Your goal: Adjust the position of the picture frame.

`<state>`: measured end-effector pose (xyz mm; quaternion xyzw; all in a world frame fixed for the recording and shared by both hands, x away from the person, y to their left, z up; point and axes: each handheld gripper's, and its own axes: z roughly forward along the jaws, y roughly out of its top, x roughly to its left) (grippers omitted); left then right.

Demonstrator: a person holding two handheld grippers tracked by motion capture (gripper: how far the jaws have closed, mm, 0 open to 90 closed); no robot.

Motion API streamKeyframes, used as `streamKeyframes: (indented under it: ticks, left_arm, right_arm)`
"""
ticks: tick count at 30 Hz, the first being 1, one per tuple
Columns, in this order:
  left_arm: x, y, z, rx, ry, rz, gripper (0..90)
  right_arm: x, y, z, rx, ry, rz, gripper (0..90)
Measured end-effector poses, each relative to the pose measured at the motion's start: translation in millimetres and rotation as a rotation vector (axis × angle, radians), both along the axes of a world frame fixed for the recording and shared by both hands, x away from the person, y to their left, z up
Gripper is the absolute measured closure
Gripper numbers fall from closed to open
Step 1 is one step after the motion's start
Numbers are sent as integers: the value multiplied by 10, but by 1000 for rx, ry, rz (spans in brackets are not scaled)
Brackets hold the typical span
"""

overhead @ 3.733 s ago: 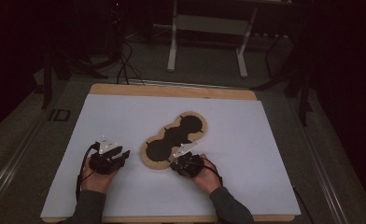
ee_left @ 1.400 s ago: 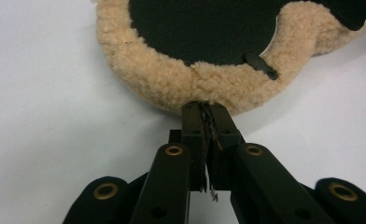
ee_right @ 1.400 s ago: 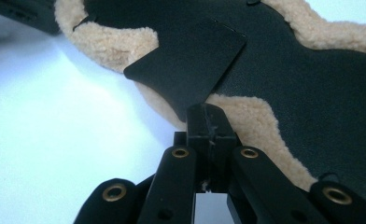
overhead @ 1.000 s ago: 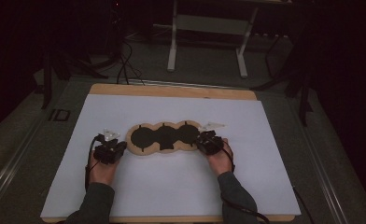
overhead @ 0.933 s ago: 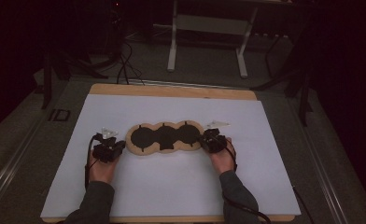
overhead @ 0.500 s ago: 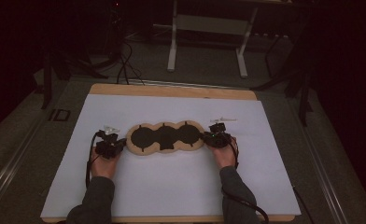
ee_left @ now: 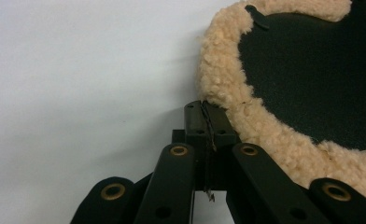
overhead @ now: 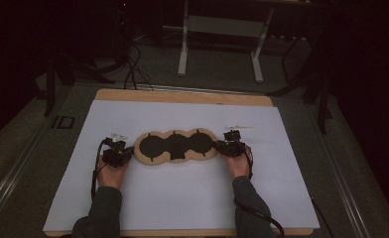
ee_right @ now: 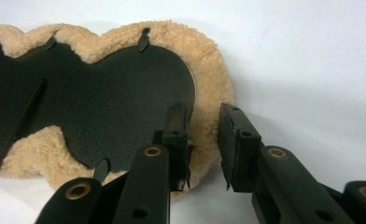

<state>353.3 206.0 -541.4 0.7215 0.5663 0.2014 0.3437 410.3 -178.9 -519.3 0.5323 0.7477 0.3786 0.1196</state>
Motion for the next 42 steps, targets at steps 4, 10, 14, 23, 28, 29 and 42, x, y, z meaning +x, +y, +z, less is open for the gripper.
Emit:
streamKeyframes:
  ticks: [4,10,14,23,28,29,42]
  left_arm:
    - [-7,-24,4,15,-1,-10,900]
    - [-26,-93,16,38,1,-33,900]
    - [-33,-155,23,44,6,-45,900]
    - [-18,-265,21,33,6,-56,900]
    - [-7,-353,25,32,9,-64,900]
    - [-7,-353,25,32,9,-64,900]
    - [12,-385,28,41,10,-75,900]
  right_arm:
    - [-26,-6,2,-12,-6,0,737]
    - [-113,-82,-13,1,-14,-9,736]
    - [-174,-150,-13,0,-17,-12,734]
    - [-254,-244,14,-17,3,-43,736]
    - [-317,-342,18,-14,9,-54,734]
    - [-317,-342,18,-14,9,-54,734]
    - [-374,-376,35,-35,14,-50,729]
